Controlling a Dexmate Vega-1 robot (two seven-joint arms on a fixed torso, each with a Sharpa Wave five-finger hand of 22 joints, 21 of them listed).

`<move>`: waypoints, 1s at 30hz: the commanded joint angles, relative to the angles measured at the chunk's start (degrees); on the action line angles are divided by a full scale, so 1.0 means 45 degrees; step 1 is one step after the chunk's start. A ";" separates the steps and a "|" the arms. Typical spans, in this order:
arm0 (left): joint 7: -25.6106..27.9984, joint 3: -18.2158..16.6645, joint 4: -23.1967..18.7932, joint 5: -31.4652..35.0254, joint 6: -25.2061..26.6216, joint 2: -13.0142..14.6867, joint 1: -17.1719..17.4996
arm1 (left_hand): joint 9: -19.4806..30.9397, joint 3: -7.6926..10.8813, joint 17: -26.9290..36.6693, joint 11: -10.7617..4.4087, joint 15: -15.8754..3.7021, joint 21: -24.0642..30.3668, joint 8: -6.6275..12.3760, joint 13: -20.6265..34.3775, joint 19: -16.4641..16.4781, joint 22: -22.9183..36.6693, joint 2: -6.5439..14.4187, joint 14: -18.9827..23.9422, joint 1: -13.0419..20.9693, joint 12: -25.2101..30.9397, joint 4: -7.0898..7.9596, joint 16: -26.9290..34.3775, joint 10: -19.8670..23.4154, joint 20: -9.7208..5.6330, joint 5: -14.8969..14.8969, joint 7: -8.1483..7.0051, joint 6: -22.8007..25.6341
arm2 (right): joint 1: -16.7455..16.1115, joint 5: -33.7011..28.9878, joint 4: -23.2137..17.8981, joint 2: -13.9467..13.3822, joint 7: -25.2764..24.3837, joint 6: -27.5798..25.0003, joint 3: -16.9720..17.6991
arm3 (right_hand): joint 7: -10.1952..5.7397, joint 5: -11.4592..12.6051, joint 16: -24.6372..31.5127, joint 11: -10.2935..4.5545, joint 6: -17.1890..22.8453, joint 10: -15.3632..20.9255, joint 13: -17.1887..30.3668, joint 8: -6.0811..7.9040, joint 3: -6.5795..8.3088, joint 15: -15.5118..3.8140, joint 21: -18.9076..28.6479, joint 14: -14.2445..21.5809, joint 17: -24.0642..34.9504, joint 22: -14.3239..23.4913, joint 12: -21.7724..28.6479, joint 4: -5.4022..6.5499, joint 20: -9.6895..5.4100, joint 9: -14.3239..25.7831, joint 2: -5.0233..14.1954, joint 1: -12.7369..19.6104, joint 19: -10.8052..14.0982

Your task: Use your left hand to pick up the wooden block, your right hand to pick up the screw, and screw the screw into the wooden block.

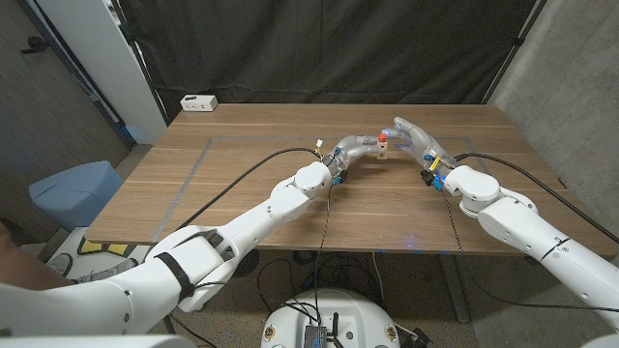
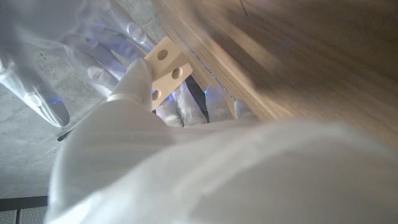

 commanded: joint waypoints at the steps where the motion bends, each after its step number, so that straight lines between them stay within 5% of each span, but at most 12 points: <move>1: 0.0012 0.0000 -0.0098 0.0003 -0.0019 0.0025 0.0048 | 0.0058 0.0234 0.0041 -0.0033 -0.0665 0.0076 0.0101 0.0297 -0.0050 0.0066 0.0251 0.0080 0.0069 0.0272 0.0159 0.0009 0.0156 0.0092 0.0027 0.0102 0.0287 | -0.0231 0.0042 -0.0163 -0.0041 -0.0277 -0.0039 0.0134 | 0.0030 0.0127 0.0073 -0.0019 0.0224 0.0178 0.0019 0.0069 0.0066 -0.0068 0.0094 -0.0220 0.0021 0.0025 0.0087 0.0065 0.0050 0.0013 0.0076 -0.0064 0.0015; 30: -0.0003 0.0014 -0.0305 -0.0003 0.0128 0.0102 0.0136 | 0.0058 0.0242 0.0042 -0.0028 -0.0668 0.0082 0.0092 0.0291 -0.0034 0.0066 0.0264 0.0084 0.0076 0.0273 0.0157 0.0012 0.0170 0.0064 0.0035 0.0119 0.0264 | -0.0899 -0.0070 -0.0856 -0.0168 -0.1009 -0.0169 0.0508 | 0.0300 0.0145 0.0194 -0.0157 0.1311 0.1056 0.0014 0.0275 0.0208 -0.0192 0.0196 0.0340 -0.0089 0.0016 0.0256 -0.0081 -0.0112 0.0012 0.0119 0.0202 0.0496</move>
